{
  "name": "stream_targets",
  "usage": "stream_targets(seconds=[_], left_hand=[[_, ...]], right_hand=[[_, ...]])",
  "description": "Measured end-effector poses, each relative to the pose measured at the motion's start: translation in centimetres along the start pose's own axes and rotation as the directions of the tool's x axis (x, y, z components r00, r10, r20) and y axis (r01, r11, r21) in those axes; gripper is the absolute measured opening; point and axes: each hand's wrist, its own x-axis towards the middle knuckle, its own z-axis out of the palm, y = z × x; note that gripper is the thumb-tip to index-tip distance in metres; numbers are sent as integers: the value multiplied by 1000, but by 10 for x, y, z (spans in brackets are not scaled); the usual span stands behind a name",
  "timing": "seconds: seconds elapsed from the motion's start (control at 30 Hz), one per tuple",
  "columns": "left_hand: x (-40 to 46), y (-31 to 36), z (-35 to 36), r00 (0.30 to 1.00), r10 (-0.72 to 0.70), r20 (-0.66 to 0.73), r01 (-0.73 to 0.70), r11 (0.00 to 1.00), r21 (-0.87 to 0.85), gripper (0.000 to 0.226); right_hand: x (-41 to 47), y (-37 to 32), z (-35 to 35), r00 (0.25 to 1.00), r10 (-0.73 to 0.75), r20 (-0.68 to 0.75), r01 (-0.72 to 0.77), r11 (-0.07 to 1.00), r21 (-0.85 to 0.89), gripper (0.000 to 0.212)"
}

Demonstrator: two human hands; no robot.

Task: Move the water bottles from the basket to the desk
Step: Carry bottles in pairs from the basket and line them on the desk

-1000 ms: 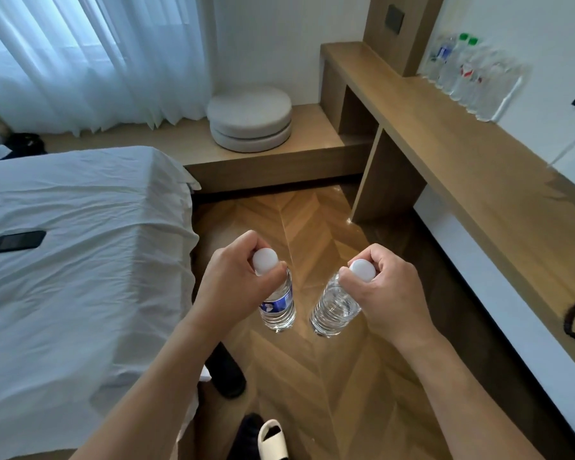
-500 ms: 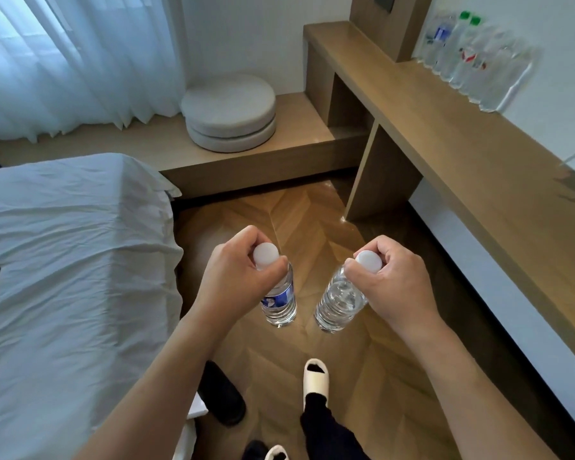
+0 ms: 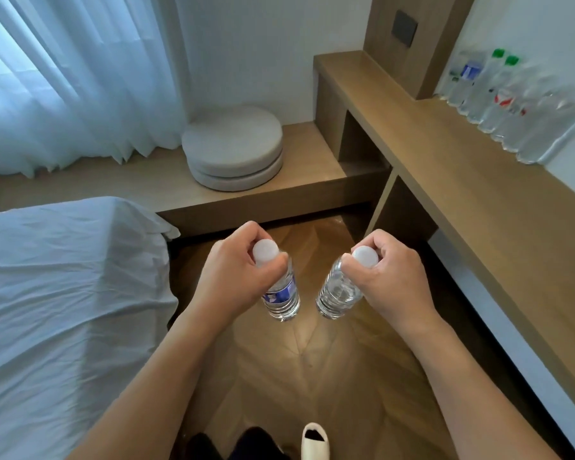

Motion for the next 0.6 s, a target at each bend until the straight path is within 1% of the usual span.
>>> stream_targets(seconds=[0.17, 0.27, 0.4, 0.5, 0.6], left_hand=[[85, -24, 1, 999, -39, 17, 39, 999, -6, 18], [145, -46, 5, 999, -24, 43, 25, 1000, -13, 19], [232, -65, -3, 995, 6, 102, 0, 999, -52, 22], [299, -73, -8, 993, 39, 111, -32, 998, -62, 21], [361, -78, -1, 991, 38, 130, -29, 997, -70, 21]], right_hand=[[80, -13, 31, 1000, 3, 18, -3, 1000, -10, 19], [132, -20, 54, 1000, 14, 9, -13, 999, -36, 18], [206, -39, 74, 997, 71, 4, -71, 997, -43, 19], [264, -51, 84, 995, 88, -39, -89, 995, -42, 18], [315, -55, 92, 991, 122, -51, -124, 991, -41, 17]])
